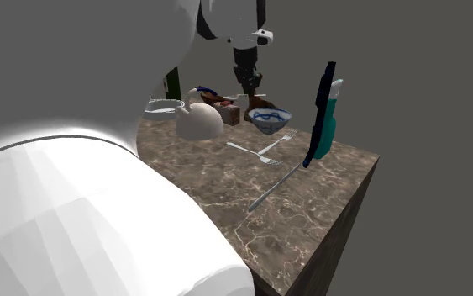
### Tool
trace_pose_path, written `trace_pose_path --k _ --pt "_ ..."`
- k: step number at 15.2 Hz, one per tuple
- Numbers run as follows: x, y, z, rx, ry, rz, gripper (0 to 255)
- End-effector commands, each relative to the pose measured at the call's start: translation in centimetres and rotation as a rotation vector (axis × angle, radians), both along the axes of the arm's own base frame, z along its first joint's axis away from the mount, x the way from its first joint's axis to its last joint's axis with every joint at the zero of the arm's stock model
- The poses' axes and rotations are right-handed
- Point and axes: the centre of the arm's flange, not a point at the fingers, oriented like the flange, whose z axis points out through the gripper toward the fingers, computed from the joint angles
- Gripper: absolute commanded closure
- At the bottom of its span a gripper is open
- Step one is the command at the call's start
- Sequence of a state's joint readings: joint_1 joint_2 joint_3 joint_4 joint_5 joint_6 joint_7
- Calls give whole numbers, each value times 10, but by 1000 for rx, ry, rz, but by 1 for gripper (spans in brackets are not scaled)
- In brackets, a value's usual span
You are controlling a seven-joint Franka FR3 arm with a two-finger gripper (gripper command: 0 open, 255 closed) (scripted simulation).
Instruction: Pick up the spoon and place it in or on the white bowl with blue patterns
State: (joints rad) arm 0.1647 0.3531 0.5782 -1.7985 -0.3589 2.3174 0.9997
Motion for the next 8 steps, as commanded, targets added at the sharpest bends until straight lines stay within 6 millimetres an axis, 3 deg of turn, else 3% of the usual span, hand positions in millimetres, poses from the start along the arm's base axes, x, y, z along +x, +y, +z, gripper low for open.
trace_pose_path --k 1,7,8 --pt "24 -10 2 -1 0 1 255" --pt "101 -28 8 -1 0 1 255" --pt "105 -29 8 -1 0 1 255"
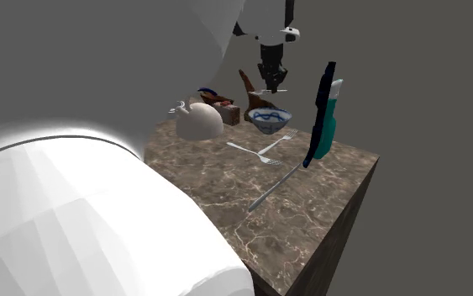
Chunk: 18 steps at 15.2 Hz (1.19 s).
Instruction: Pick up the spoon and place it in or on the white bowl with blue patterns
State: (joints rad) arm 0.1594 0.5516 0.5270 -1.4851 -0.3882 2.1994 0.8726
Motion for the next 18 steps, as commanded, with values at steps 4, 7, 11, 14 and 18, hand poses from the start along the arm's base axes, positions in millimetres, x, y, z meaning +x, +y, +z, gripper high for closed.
trace_pose_path --k 4,7,11,14,18 --pt "9 -3 -21 0 0 0 255" --pt "9 -3 -37 0 0 0 255" --pt "9 -3 -58 0 0 0 255" --pt "9 -3 -73 0 0 0 255" --pt "9 -3 -83 0 0 0 255"
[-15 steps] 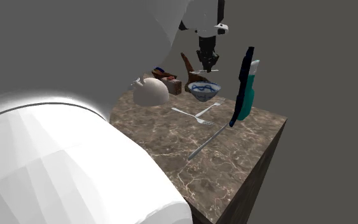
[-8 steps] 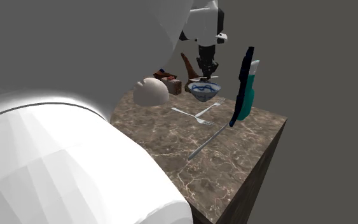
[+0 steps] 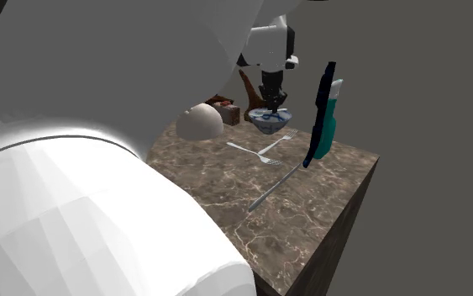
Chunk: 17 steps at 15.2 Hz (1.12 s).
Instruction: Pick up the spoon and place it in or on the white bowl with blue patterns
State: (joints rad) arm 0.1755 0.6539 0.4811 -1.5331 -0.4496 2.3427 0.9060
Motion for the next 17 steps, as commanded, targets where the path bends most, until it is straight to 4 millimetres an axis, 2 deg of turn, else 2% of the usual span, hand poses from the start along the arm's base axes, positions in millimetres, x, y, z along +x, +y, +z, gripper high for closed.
trace_pose_path --k 1,5,6,11,15,17 --pt "0 0 -1 0 0 0 255" --pt "0 0 -1 0 0 0 255" --pt "0 0 -1 0 0 0 0" --pt "0 0 -1 0 0 0 0" --pt "-12 -5 48 0 0 0 0" --pt "-12 -5 48 0 0 0 0"
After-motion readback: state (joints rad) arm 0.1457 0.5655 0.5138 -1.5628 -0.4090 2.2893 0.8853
